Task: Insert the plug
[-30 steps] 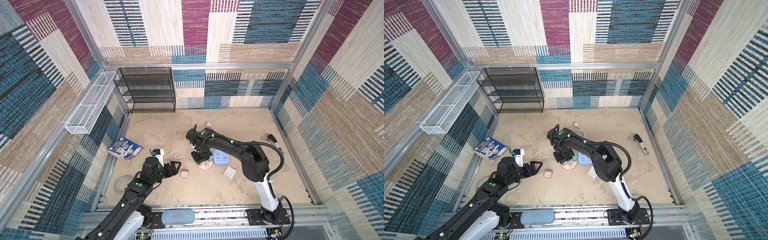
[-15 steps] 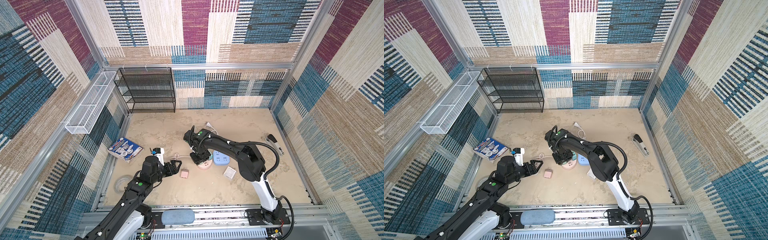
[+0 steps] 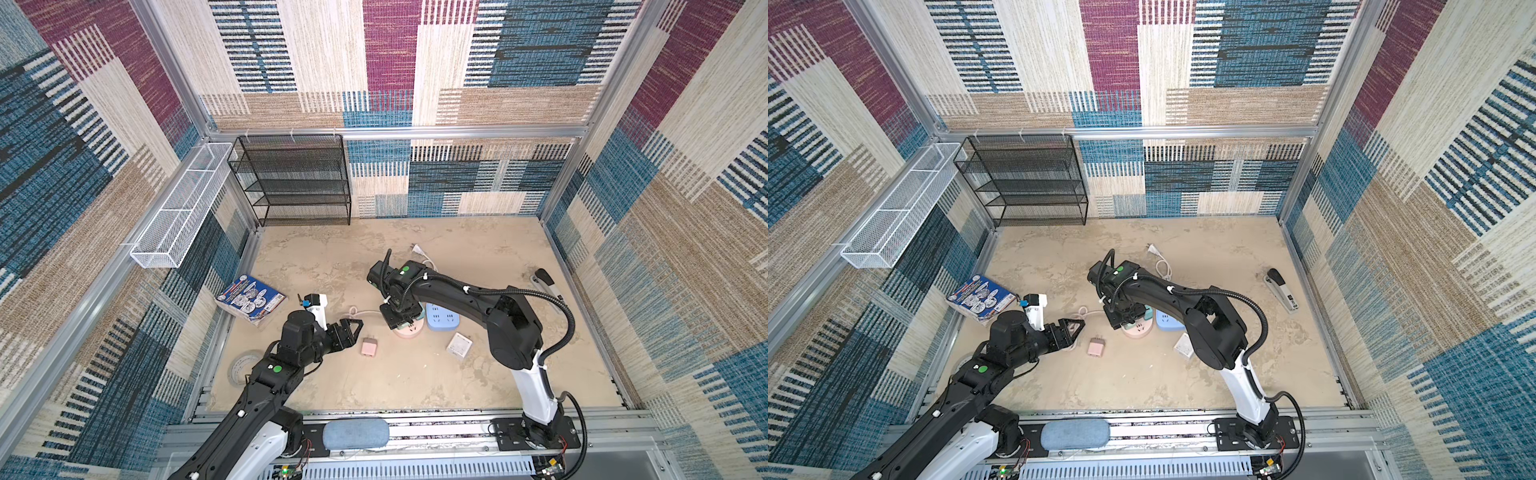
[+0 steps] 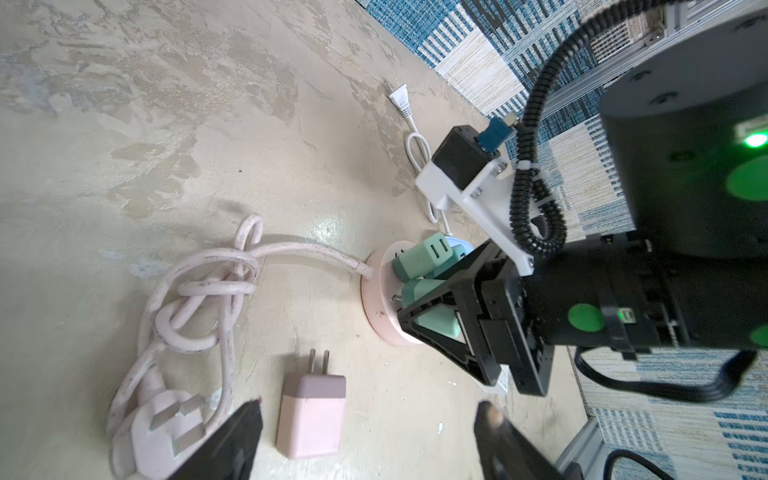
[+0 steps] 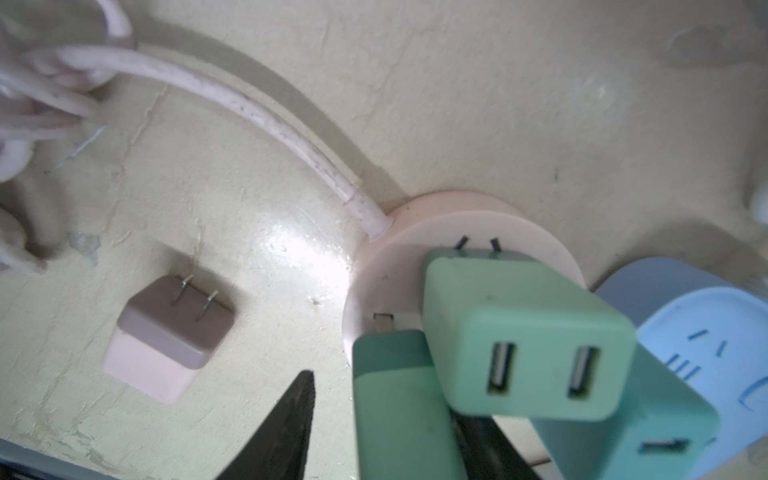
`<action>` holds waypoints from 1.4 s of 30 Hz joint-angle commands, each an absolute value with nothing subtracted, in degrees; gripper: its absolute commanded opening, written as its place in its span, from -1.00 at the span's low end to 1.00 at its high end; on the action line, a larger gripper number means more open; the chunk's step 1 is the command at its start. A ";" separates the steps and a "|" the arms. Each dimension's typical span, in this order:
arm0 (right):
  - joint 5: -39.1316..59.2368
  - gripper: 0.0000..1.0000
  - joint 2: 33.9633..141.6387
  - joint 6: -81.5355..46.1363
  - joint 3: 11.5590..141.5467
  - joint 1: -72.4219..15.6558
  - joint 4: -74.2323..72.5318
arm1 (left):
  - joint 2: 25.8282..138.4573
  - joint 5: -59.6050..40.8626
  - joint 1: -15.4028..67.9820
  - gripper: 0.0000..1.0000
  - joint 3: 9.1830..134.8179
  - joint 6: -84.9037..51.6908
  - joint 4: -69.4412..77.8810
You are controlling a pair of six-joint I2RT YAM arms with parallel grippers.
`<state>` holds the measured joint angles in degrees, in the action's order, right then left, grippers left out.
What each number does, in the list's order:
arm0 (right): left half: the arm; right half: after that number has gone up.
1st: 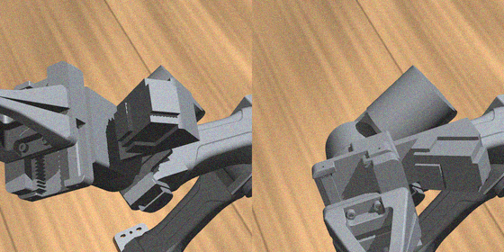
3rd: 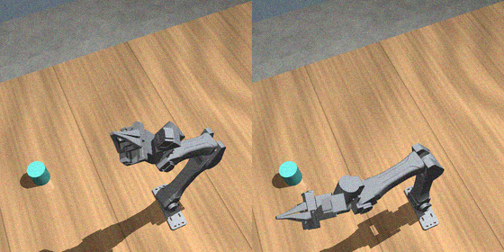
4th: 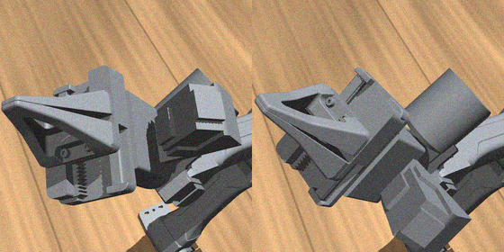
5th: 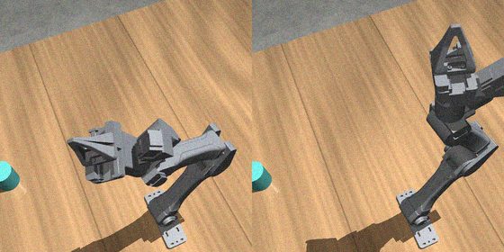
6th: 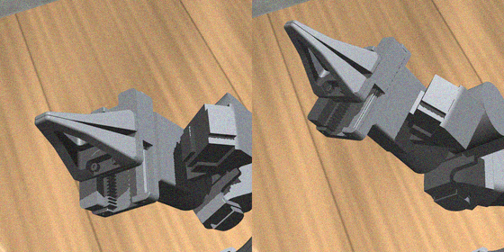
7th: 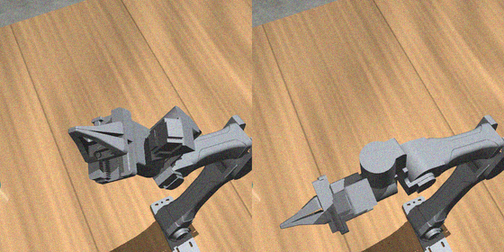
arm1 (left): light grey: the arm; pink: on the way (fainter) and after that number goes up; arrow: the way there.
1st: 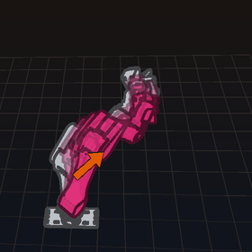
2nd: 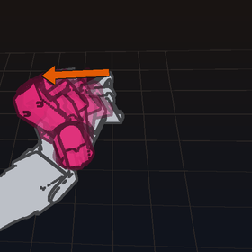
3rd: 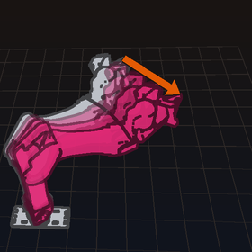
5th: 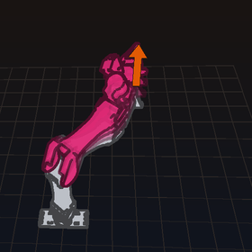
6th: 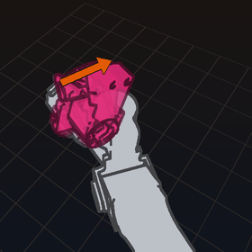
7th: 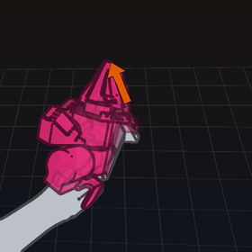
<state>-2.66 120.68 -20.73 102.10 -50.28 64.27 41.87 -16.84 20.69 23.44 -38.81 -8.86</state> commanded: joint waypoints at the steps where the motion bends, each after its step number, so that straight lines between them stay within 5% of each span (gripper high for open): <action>1: -4.18 0.03 119.12 -22.14 101.57 -50.45 63.61 | 41.96 -17.65 20.65 0.70 23.99 -38.70 -9.72; 7: -4.64 -0.13 118.32 -22.42 100.83 -50.54 63.35 | 42.97 -18.02 20.65 0.70 24.00 -38.80 -8.71; 11: -4.39 -0.65 118.67 -22.06 101.76 -50.54 63.40 | 43.78 -18.28 20.65 0.70 23.91 -38.96 -8.02; 23: -4.09 -0.74 123.07 -20.01 106.36 -50.21 66.01 | 43.92 -18.30 20.65 0.69 23.23 -39.20 -6.48; 29: -2.96 -1.00 125.33 -18.77 108.94 -49.35 66.75 | 44.73 -18.51 20.65 0.67 22.98 -38.98 -5.56; 42: -1.00 -1.00 131.05 -16.25 114.04 -47.37 69.68 | 46.46 -18.51 20.65 0.64 22.29 -38.86 -2.88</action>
